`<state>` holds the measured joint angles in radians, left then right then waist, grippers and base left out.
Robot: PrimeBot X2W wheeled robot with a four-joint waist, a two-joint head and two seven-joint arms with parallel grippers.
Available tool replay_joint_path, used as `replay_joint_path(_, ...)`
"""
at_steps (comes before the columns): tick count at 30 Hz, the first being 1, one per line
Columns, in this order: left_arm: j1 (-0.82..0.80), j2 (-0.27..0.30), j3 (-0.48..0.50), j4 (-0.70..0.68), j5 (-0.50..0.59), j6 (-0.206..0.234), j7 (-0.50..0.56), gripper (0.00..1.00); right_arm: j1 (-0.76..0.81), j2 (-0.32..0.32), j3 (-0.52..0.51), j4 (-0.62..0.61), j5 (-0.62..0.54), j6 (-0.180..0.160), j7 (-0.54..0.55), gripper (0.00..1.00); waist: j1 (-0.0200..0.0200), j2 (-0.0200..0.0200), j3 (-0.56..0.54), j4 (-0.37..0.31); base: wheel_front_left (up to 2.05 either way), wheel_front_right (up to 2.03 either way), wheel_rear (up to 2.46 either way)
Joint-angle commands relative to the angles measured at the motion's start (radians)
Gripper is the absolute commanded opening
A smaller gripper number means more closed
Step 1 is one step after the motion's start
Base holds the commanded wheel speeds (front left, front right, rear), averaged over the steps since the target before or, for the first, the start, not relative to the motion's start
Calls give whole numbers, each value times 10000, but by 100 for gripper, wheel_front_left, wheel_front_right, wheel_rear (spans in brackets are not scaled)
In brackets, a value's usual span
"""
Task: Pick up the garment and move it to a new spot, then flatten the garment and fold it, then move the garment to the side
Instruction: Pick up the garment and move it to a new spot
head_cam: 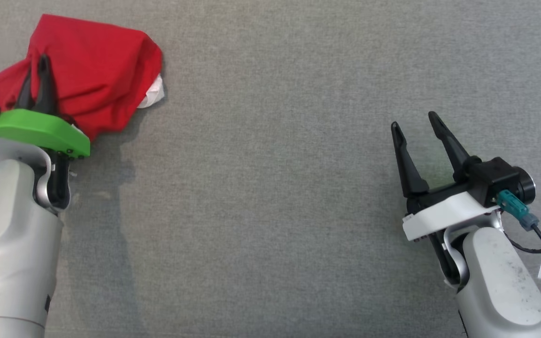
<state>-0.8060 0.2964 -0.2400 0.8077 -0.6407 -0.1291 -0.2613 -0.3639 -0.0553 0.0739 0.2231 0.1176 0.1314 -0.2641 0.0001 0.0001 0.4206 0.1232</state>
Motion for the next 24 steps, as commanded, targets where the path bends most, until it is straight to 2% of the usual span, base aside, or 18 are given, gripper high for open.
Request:
replay_joint_path(1, 350, -107, 61, -510, 252, -12, -37, 0, 222, -13, -32, 60, 98, -15, -2, 100, -1, -1, -646, -518, 0, 0, 0)
replay_joint_path(6, 785, -524, 45, -2203, 862, -13, -40, 0, 463, 30, 2, 106, 432, -15, -2, 100, -1, -1, -1021, -1374, 0, 0, 0)
replay_joint_path(10, 1106, -1095, -489, -2876, 1089, -13, -39, 0, 596, 24, 67, 166, 790, -15, -2, 100, -1, -1, -1236, -2215, 0, 0, 0)
replay_joint_path(19, 1073, -2202, -1882, -2709, 690, -13, -42, 0, 811, 33, 319, 231, 1296, -15, -2, 100, -1, -1, -1390, -4121, 0, 0, 0)
replay_joint_path(24, 1226, -2372, -2637, -2346, 727, -13, -42, 0, 884, 34, 496, 284, 1508, -15, -2, 100, -1, -1, -1312, -4768, 0, 0, 0)
